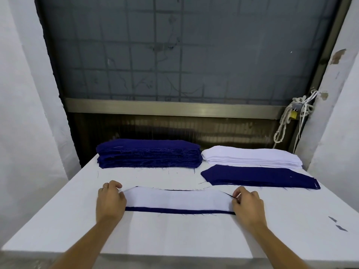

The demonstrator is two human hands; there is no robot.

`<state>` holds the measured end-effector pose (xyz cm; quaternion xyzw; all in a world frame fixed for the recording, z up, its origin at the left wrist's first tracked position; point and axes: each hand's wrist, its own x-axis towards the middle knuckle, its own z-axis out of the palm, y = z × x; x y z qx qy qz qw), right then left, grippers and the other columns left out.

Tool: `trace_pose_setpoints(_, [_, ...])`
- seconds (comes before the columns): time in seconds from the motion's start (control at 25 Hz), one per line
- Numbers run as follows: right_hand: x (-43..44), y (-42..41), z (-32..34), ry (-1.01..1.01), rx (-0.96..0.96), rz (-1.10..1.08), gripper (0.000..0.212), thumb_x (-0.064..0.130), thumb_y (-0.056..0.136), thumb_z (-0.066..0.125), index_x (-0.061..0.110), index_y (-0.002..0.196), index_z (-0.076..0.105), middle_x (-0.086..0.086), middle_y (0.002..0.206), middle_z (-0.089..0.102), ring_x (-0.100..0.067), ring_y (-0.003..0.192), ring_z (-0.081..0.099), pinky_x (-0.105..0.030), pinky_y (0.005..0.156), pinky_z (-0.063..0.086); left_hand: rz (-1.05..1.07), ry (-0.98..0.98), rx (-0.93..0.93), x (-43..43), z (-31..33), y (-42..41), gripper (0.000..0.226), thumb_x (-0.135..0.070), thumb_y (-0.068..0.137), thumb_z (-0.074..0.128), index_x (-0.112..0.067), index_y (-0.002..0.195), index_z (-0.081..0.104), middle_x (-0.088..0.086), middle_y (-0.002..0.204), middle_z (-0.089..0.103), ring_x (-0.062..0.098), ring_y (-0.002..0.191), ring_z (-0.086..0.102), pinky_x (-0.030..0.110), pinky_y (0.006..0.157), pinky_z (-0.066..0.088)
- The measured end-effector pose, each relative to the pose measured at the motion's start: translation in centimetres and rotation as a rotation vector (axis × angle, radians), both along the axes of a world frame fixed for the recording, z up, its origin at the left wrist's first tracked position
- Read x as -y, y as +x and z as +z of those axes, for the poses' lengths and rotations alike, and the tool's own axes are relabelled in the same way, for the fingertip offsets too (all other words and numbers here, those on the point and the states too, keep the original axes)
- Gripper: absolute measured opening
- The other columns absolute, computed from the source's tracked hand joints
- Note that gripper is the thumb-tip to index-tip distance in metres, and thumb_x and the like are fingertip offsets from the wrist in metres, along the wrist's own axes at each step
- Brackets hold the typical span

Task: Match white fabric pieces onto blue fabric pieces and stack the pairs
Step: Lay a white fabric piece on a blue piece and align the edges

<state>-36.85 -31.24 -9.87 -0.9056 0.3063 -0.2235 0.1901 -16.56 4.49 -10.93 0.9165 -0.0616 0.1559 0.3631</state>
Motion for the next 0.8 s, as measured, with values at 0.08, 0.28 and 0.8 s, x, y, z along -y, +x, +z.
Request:
trace_pose_setpoints(0.08, [0.1, 0.0, 0.0, -0.014, -0.005, 0.001, 0.016, 0.01, 0.088, 0.052, 0.026, 0.088, 0.053, 0.013, 0.07, 0.057, -0.016, 0.092, 0.045, -0.034, 0.08, 0.04, -0.003, 0.011, -0.003, 0.0, 0.1, 0.0, 0.027, 0.003, 0.092, 0.053, -0.007, 0.115, 0.061, 0.011, 0.116, 0.06, 0.029, 0.111, 0.05, 0.042, 0.091, 0.048])
trace_pose_setpoints(0.28, [0.1, 0.1, -0.1, -0.053, -0.023, -0.011, 0.021, 0.009, 0.089, 0.052, 0.029, 0.087, 0.057, 0.014, 0.075, 0.058, -0.015, 0.092, 0.045, -0.032, 0.078, 0.036, 0.006, 0.049, 0.014, -0.1, 0.0, 0.0, 0.026, 0.002, 0.09, 0.055, -0.007, 0.112, 0.064, 0.012, 0.115, 0.06, 0.029, 0.109, 0.051, 0.042, 0.092, 0.048])
trace_pose_setpoints(0.8, [0.5, 2.6, 1.8, -0.153, -0.08, -0.011, 0.018, 0.015, 0.093, 0.056, 0.032, 0.088, 0.06, 0.011, 0.093, 0.056, -0.013, 0.097, 0.047, -0.027, 0.081, 0.043, -0.017, 0.018, 0.009, 0.5, 2.3, 2.0, 0.02, -0.007, 0.091, 0.061, -0.016, 0.109, 0.062, 0.003, 0.109, 0.061, 0.023, 0.105, 0.052, 0.04, 0.09, 0.05])
